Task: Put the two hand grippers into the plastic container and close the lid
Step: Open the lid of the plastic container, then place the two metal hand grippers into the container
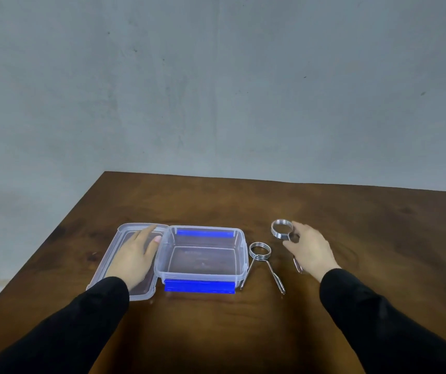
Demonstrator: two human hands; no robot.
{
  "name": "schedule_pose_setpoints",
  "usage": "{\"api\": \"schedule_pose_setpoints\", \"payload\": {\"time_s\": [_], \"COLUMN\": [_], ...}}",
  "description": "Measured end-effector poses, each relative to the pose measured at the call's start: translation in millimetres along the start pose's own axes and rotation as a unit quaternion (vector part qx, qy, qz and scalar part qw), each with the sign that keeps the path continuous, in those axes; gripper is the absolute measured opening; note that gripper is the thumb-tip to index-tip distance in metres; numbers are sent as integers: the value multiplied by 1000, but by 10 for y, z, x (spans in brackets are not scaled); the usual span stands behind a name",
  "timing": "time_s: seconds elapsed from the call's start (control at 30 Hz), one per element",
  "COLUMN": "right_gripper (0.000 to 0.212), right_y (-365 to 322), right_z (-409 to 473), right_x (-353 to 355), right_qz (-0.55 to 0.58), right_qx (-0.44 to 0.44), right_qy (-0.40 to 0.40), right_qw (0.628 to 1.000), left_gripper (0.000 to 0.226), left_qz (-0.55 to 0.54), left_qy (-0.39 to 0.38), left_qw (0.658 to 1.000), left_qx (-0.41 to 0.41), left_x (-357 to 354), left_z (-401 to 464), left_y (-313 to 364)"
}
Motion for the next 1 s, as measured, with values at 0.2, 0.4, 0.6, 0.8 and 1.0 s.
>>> {"api": "schedule_pose_setpoints", "payload": {"time_s": [0.2, 0.4, 0.6, 0.8, 1.0], "right_gripper": [60, 57, 54, 60, 61], "right_y": [-956, -1770, -1894, -1862, -1849], "right_z": [152, 68, -25, -16, -99], "right_x": [372, -134, -803, -982, -892], "right_qz": [110, -46, -98, -127, -76], "right_qx": [189, 325, 303, 296, 272], "right_qy": [-61, -220, -312, -303, -302], "right_qw": [974, 918, 895, 897, 911], "left_gripper": [45, 57, 55, 65, 64], "left_qz": [-114, -161, -154, -132, -121], "left_qy": [-88, -142, -138, -144, -141], "left_qw": [989, 974, 974, 977, 980], "left_qx": [-28, -76, -89, -84, -76], "left_x": [-62, -139, -181, -233, -234], "left_z": [53, 58, 108, 182, 144], "left_y": [-182, -279, -342, -379, -409]}}
Point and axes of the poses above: each hand's wrist, its own z-axis towards the middle knuckle, its own x-axis out of the back of the hand, y = z × x, the point moved 2 cm from there along z, towards the middle knuckle, and after that the axes turned 3 degrees about -y, right-handed, at the moved point
